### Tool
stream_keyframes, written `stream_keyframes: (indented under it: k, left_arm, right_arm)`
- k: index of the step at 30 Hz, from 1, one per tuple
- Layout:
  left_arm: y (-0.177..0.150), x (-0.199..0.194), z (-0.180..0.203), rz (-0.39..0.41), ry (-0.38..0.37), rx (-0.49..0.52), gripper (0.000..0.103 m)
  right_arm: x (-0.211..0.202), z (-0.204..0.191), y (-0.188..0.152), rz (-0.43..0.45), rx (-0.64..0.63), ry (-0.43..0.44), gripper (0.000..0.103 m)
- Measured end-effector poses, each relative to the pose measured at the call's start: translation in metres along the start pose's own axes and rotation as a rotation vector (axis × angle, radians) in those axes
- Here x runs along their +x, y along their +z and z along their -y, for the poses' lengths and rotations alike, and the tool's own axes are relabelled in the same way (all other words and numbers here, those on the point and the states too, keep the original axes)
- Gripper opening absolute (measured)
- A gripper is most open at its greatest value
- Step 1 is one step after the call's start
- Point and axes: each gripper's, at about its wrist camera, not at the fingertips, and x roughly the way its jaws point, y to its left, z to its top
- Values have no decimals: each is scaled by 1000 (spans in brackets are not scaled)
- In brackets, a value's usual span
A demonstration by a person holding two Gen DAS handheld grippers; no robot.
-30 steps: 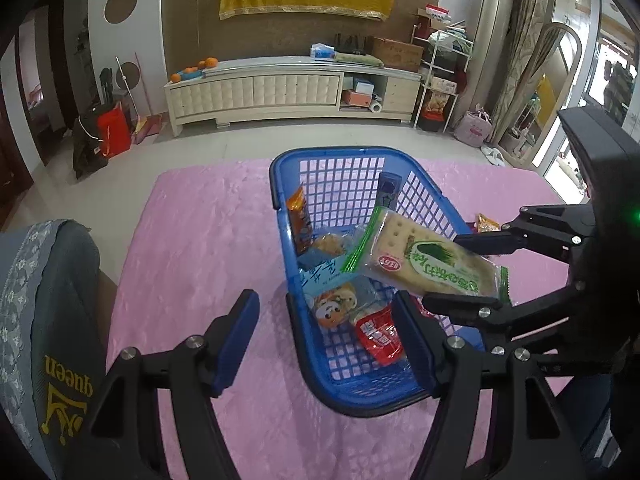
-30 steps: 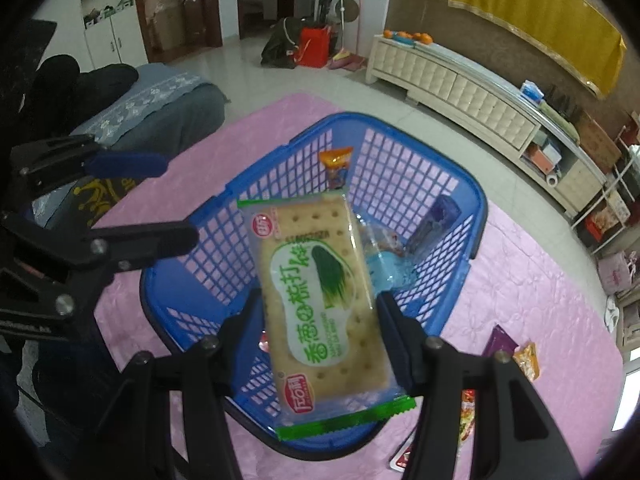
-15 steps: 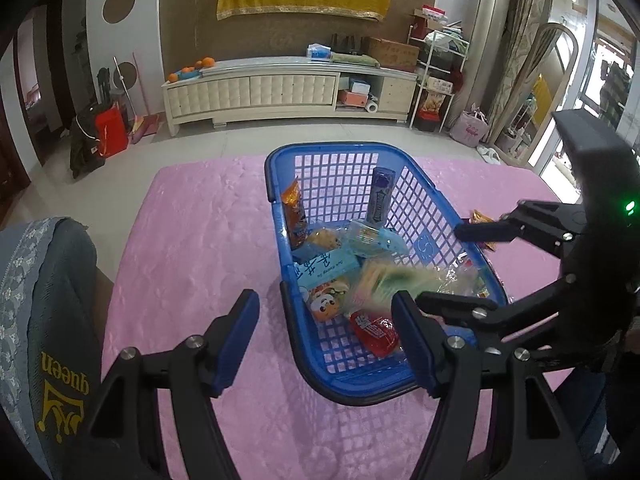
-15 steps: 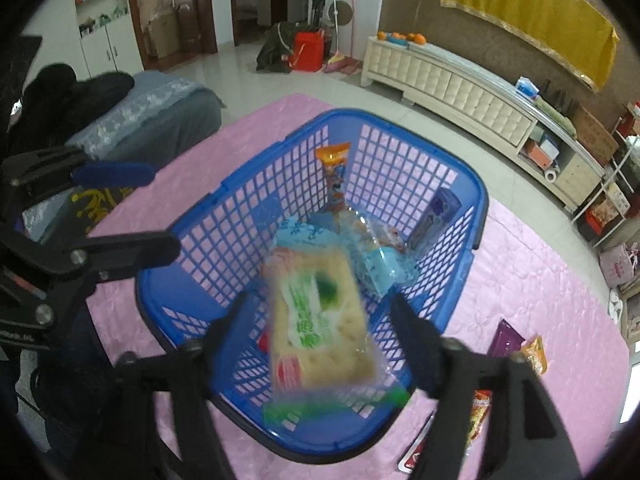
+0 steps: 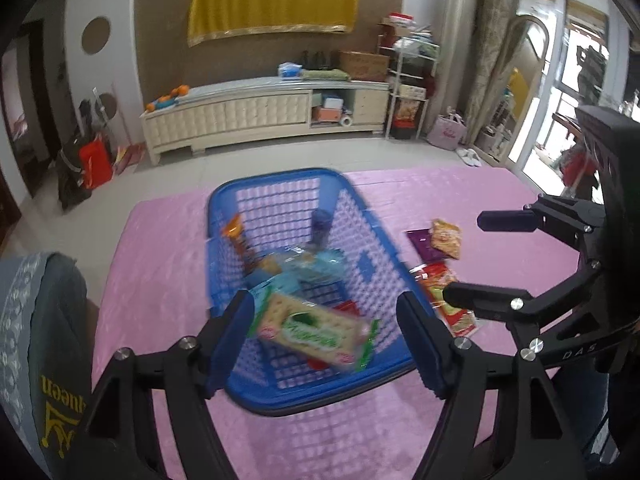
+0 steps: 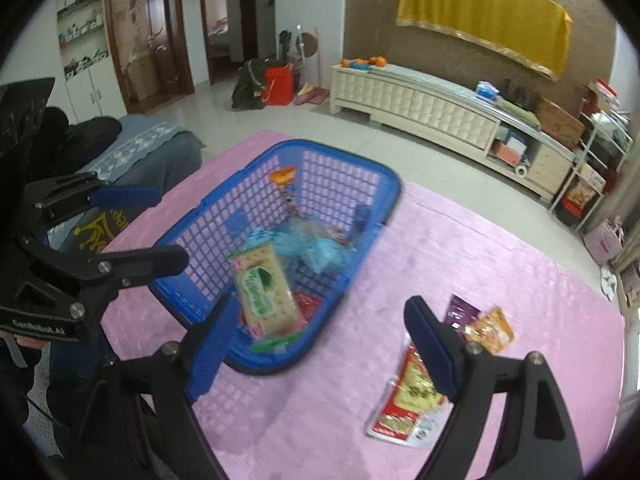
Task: Organize snacks
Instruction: 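Move both tools back from the basket toward the remaining snacks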
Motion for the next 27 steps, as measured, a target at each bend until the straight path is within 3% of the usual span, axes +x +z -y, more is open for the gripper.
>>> stream_keyframes:
  k: [6, 15, 22, 27]
  left_arm:
    - [13, 1, 45, 31, -49, 65, 77]
    - [26, 26, 108, 22, -110, 116, 77]
    - [25, 54, 151, -24, -139, 156, 77]
    - [19, 80, 169, -79, -134, 140, 77]
  right_arm:
    - [-35, 32, -16, 47, 64, -53, 90]
    - [-60, 84, -48, 21, 179, -184, 90]
    - [-66, 124, -80, -17, 277, -275, 90]
    - [-59, 145, -100, -46, 322, -283, 90]
